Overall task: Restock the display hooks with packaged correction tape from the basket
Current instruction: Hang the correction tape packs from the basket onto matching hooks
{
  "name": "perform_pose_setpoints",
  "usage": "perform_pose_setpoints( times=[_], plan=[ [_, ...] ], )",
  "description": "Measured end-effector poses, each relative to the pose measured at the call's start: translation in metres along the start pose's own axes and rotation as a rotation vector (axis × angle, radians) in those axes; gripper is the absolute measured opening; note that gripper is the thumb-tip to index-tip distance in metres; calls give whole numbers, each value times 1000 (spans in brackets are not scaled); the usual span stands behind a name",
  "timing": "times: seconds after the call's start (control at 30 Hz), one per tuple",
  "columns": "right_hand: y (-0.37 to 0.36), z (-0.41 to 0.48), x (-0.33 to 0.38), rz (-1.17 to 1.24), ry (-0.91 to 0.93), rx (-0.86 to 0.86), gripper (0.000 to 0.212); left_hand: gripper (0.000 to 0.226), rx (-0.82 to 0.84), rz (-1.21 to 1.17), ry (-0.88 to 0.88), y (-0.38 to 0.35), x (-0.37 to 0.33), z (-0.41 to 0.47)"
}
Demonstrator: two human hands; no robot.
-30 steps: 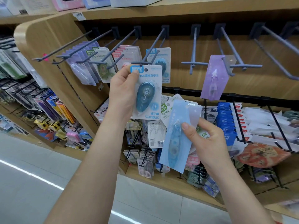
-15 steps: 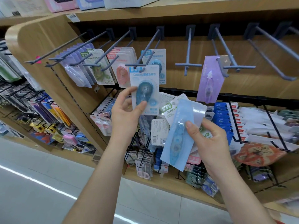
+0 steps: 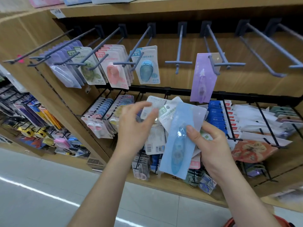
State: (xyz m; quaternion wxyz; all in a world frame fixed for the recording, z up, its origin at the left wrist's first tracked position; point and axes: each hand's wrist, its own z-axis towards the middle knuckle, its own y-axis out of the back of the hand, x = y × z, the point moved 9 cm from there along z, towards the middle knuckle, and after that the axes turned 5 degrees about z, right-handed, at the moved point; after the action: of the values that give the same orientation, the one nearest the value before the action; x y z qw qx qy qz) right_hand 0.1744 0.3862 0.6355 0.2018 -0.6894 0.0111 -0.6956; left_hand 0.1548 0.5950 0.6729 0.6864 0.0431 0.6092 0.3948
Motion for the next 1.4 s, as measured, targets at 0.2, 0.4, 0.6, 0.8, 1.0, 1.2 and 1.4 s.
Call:
perform_pose_setpoints(
  times=[0.2, 0.4, 0.6, 0.8, 1.0, 1.2, 1.4],
  plan=[
    [-12, -2, -8, -10, -35, 74, 12, 38, 187, -421, 311, -20, 21, -33],
    [-17, 0, -11, -5, 11, 27, 63, 6, 92, -260, 231, -20, 18, -42],
    [-15, 4, -18, 76, -37, -72, 69, 45, 198, -206, 226, -23, 14, -51],
    [-26, 6, -26, 125, -54, -94, 60, 80, 131, 52, 92, -9, -5, -73],
    [-44, 5, -29, 119, -32, 41, 42, 21, 90, 46, 208, 7, 18, -70],
    [-64, 15, -35, 40, -73, 167, 38, 17, -149, -458, 373, 38, 47, -79],
    [-88, 19, -43, 63, -95, 170, 40, 31, -264, -596, 373, 70, 57, -74]
  ],
)
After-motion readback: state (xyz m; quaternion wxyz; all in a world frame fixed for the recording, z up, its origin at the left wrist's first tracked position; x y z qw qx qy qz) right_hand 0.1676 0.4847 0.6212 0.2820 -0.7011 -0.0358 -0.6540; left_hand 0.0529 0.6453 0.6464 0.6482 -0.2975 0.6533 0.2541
